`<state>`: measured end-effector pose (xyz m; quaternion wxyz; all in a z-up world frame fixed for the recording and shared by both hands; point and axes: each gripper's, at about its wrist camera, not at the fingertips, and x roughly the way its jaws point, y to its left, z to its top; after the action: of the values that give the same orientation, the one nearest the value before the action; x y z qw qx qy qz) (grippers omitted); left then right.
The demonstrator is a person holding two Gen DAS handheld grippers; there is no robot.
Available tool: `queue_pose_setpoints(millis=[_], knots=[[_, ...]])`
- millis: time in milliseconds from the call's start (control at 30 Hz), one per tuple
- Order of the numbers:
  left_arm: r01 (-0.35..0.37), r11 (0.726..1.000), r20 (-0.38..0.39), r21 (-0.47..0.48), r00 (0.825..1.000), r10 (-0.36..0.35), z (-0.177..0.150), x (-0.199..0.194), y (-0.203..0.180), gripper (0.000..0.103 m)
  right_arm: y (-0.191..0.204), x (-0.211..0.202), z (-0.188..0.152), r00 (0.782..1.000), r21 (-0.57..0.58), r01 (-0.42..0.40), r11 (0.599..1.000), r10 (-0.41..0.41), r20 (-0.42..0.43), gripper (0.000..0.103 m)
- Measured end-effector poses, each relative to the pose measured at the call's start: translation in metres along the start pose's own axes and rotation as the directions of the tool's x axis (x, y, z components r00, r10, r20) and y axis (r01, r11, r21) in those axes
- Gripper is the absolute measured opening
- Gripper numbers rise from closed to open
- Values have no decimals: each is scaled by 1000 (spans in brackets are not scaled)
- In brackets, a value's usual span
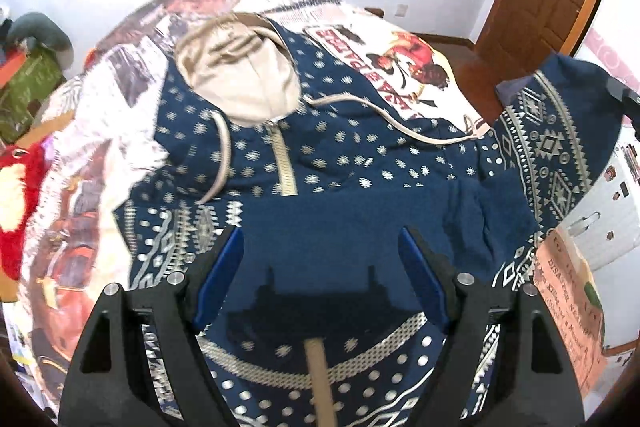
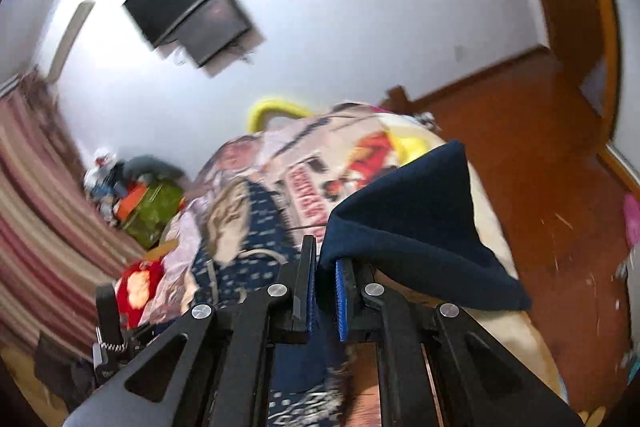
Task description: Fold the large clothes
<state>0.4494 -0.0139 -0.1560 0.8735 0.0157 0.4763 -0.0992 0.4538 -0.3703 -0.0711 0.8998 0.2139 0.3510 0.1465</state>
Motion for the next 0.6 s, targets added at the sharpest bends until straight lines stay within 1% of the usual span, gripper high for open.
queue_pose_setpoints(millis=[133,267,400,533,600], knots=[[-12,1000,29,11,1000,11,-9,-21,9,79,40,22,-14,999,-62,-25,998,22,-48,6],[-44,998,55,33,998,42,-22,-37,20,79,66,60,-39,989,-73,-49,996,38,-145,6],[-64,997,65,50,996,61,-32,-42,27,79,76,105,-76,965,-51,-39,998,24,-263,6],[-58,997,52,45,997,55,-39,-39,34,79,75,133,-109,938,-58,-10,998,-11,-346,7],[-56,998,45,38,998,54,-43,-38,37,79,74,143,-120,925,-55,19,998,-39,-378,7]])
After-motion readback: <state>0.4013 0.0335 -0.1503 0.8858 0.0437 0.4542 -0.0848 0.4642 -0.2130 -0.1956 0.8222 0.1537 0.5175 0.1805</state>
